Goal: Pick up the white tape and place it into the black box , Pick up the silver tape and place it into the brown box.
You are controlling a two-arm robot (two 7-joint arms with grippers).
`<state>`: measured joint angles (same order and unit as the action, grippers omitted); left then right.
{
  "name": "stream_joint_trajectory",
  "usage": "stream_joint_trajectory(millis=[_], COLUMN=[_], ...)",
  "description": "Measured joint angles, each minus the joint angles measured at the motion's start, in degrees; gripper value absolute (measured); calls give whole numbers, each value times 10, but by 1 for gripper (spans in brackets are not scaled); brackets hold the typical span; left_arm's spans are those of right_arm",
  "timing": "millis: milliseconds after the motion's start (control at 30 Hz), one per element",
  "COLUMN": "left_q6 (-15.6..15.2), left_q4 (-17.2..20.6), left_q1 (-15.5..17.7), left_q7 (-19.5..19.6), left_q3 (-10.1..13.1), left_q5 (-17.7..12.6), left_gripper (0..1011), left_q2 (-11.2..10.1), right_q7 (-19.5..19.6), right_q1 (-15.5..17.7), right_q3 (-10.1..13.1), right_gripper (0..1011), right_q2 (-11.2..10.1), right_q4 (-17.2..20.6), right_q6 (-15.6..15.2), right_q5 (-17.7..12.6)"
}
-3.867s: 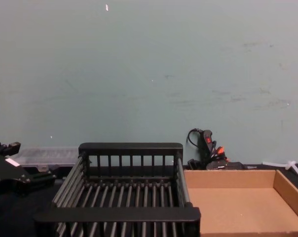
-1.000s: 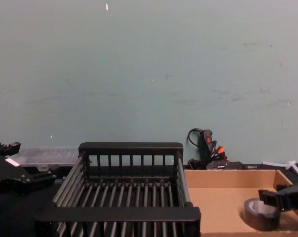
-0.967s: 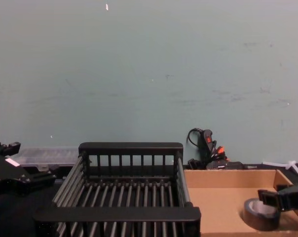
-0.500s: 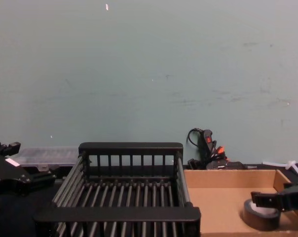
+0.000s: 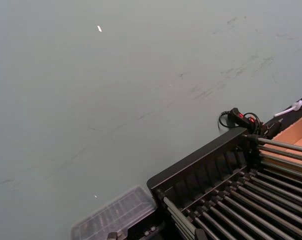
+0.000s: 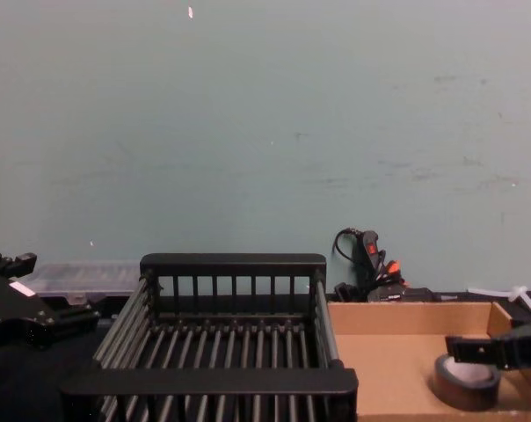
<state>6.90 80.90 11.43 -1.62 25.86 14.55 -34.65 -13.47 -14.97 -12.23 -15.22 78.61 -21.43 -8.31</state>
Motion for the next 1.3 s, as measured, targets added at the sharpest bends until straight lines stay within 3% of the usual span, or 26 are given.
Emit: stream_joint_trajectory(millis=[200, 400, 867, 1300], left_q6=[0, 0, 0, 0], left_q4=[0, 0, 0, 0], left_q1=[0, 0, 0, 0], left_q7=[0, 0, 0, 0], left_q3=[0, 0, 0, 0], left_q5=[0, 0, 0, 0], left_gripper=[1001, 1002, 1001, 1001], left_q2=[0, 0, 0, 0], right_q7=[-2, -11, -66, -84], right_q1=[9, 30, 94, 121], right_q3=[7, 12, -6, -37], right_gripper=[1002, 1002, 1002, 1002], right_q2=[-3, -14, -76, -97], right_q4=[28, 85, 207, 244], right_q6=[-9, -51, -114, -150], right_q5=[0, -6, -20, -35])
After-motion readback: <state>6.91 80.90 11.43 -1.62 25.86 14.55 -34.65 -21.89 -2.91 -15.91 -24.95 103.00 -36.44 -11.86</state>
